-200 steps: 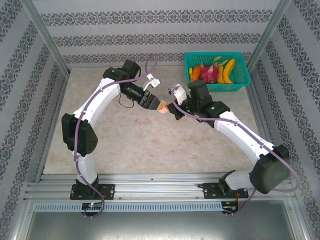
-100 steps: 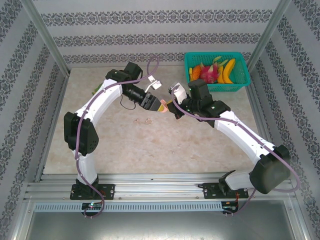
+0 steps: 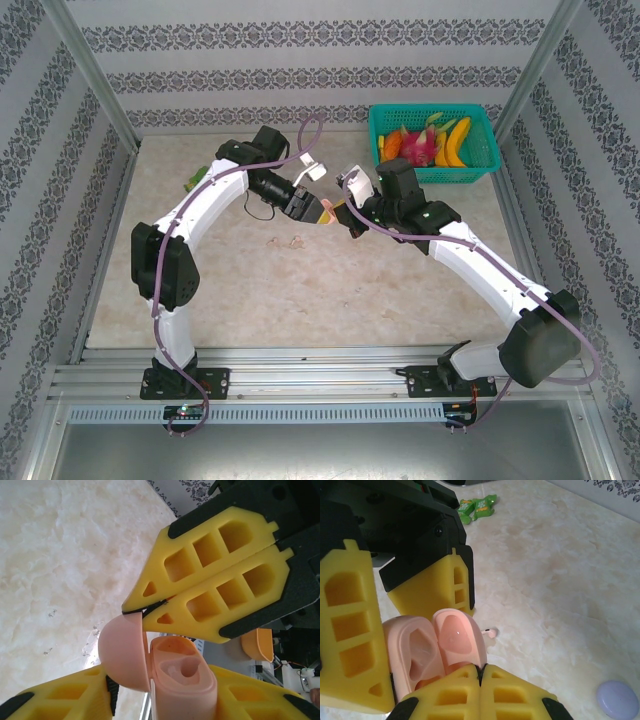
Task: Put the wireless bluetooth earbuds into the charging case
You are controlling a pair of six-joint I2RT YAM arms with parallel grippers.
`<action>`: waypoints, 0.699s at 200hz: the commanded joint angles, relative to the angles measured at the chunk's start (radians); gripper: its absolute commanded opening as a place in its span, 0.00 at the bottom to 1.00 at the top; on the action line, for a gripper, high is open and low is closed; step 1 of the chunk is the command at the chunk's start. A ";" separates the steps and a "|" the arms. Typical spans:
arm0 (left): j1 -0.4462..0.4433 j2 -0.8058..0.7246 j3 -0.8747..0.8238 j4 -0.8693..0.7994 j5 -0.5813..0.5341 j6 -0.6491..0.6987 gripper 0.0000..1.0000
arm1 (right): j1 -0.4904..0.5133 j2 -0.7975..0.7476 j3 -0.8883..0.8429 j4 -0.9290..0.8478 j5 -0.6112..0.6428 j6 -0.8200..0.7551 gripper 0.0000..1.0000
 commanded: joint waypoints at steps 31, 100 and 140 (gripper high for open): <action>-0.010 0.017 -0.006 0.022 0.033 0.005 0.29 | 0.011 0.004 0.034 0.006 -0.021 0.017 0.00; 0.005 -0.027 -0.077 0.125 -0.032 -0.059 0.00 | -0.042 -0.076 0.005 -0.012 -0.026 0.087 0.41; 0.038 -0.110 -0.180 0.279 -0.157 -0.159 0.00 | -0.083 -0.188 -0.067 -0.016 -0.033 0.196 0.54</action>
